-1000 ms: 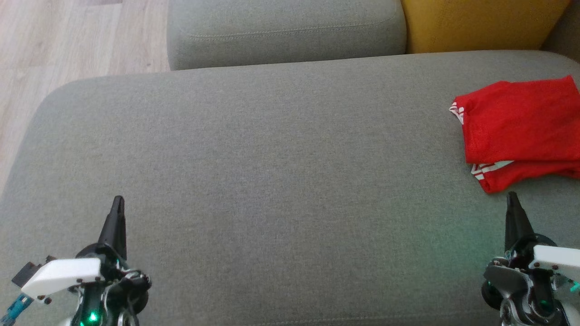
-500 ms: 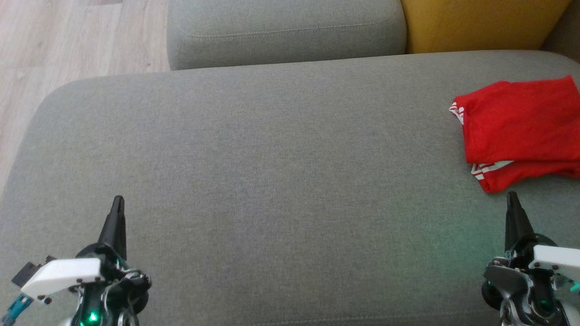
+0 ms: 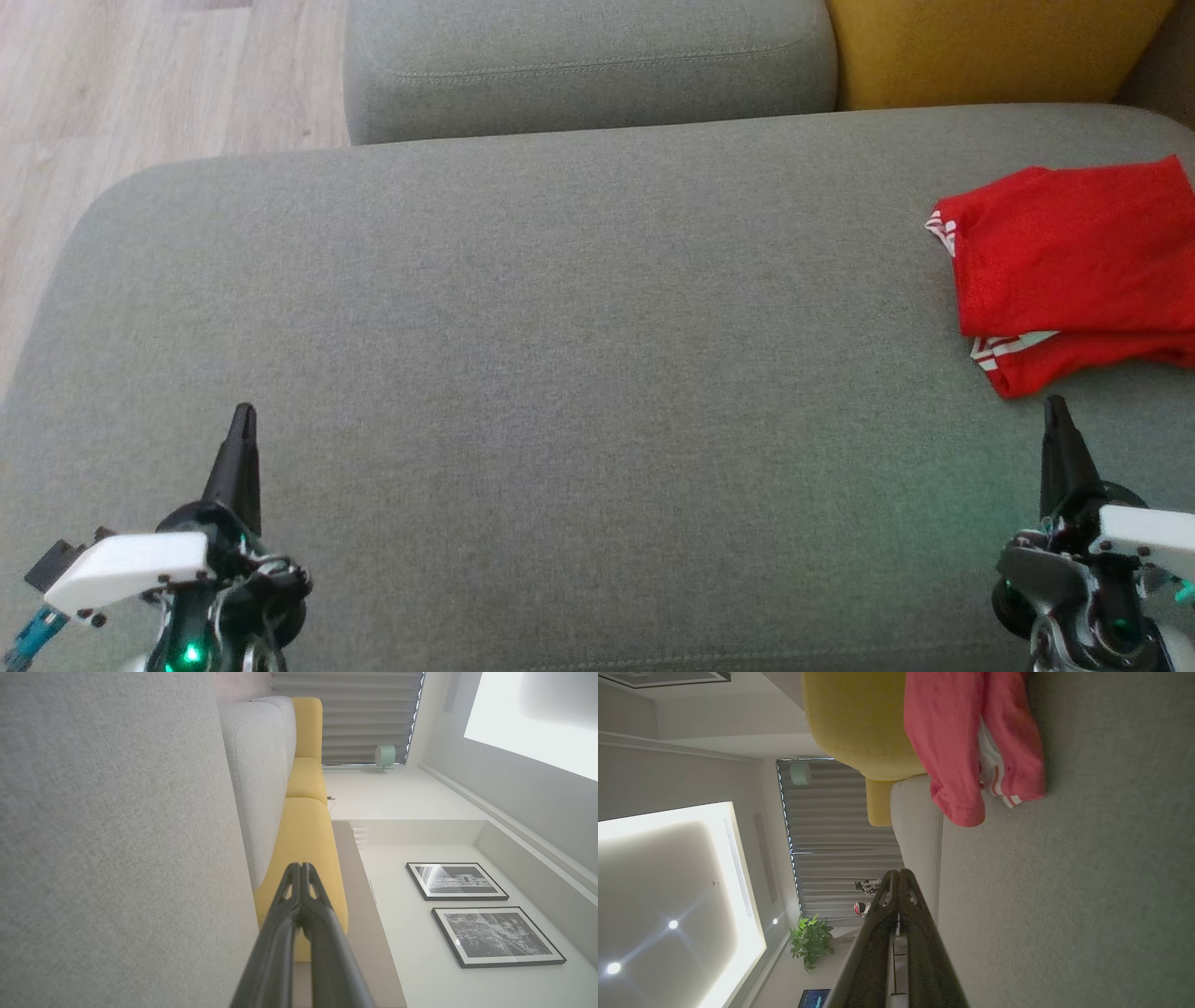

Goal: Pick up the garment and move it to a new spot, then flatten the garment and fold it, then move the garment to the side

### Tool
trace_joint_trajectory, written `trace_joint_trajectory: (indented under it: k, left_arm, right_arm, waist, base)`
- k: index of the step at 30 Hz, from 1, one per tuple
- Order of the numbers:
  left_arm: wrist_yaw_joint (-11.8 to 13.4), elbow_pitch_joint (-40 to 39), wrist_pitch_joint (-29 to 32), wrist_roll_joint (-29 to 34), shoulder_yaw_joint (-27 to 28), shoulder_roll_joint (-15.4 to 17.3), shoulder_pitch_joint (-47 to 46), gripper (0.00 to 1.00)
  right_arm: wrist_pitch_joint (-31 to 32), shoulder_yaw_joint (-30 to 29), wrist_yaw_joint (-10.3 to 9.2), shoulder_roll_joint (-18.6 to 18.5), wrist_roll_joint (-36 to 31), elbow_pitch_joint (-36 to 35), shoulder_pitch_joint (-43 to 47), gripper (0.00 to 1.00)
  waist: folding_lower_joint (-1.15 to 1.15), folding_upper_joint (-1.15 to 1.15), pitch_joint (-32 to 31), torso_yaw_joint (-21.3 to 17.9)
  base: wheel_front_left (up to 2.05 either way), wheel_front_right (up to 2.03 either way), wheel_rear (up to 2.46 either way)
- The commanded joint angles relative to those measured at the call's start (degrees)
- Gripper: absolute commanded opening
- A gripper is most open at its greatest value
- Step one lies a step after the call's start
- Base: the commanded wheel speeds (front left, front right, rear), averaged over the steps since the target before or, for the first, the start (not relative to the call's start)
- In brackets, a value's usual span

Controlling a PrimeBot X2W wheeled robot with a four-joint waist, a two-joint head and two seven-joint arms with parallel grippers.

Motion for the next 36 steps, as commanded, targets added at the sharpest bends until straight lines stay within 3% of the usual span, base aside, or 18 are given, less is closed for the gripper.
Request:
trace_joint_trajectory:
  k: [1, 36]
  left_arm:
    - [-0.43, -1.50, 0.37, -0.13, 2.03, 0.29, -3.13, 0.00]
    - [-0.43, -1.50, 0.43, -0.07, 2.10, 0.25, -3.13, 0.00]
  right_arm:
    - [0.40, 1.17, -0.04, -0.26, 0.31, -1.76, -3.19, 0.00]
    - [0.43, 1.14, -0.04, -0.24, 0.29, -1.76, -3.19, 0.00]
  waist:
    - [0.00, 0.00, 0.00, 0.00]
    - [0.00, 0.00, 0.00, 0.00]
  base:
    - [0.00, 0.00, 0.00]
    - [0.00, 0.00, 0.00]
